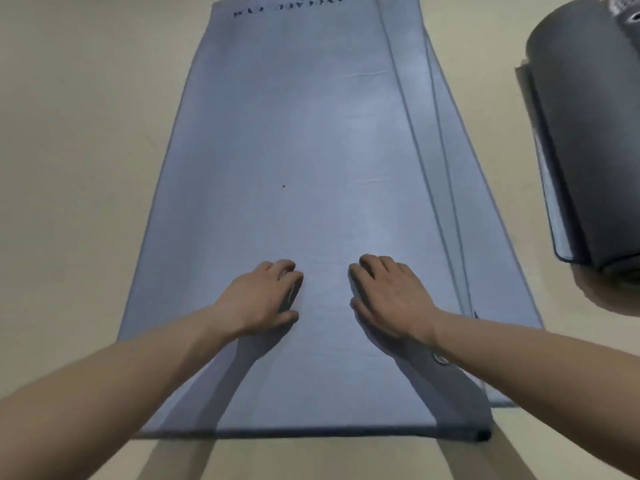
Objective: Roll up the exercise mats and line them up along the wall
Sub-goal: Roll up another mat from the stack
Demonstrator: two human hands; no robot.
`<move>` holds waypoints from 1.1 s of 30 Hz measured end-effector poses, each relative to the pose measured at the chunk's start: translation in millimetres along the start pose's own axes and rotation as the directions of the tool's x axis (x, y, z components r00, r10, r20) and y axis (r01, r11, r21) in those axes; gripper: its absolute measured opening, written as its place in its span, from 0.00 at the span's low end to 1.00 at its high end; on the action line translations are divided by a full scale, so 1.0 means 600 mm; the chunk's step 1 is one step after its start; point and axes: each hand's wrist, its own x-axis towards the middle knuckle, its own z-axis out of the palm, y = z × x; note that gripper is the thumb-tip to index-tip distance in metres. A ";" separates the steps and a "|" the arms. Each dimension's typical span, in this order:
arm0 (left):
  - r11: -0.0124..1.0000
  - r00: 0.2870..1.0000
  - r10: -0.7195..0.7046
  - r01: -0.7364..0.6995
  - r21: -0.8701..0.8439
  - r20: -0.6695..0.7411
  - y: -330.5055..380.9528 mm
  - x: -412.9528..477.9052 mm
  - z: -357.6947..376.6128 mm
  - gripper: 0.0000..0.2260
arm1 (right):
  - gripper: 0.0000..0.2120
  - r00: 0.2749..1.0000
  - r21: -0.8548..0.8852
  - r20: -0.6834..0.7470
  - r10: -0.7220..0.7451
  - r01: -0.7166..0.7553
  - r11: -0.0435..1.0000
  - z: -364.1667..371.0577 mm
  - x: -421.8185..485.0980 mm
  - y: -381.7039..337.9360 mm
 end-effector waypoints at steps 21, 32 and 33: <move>0.952 0.948 0.304 -0.304 -0.007 0.091 -0.105 -0.236 0.097 0.32 | 0.35 0.798 -0.017 0.461 -0.388 0.445 0.895 -0.029 -0.090 -0.136; 0.948 0.918 -0.223 0.282 0.145 -0.327 -0.089 -0.110 -0.067 0.19 | 0.10 0.979 -0.374 -0.136 -0.151 0.090 0.923 -0.123 -0.018 -0.157; 0.944 0.906 -0.254 0.309 0.119 -0.337 -0.088 -0.102 -0.061 0.19 | 0.15 0.968 -0.390 -0.175 -0.181 0.101 0.915 -0.102 -0.028 -0.171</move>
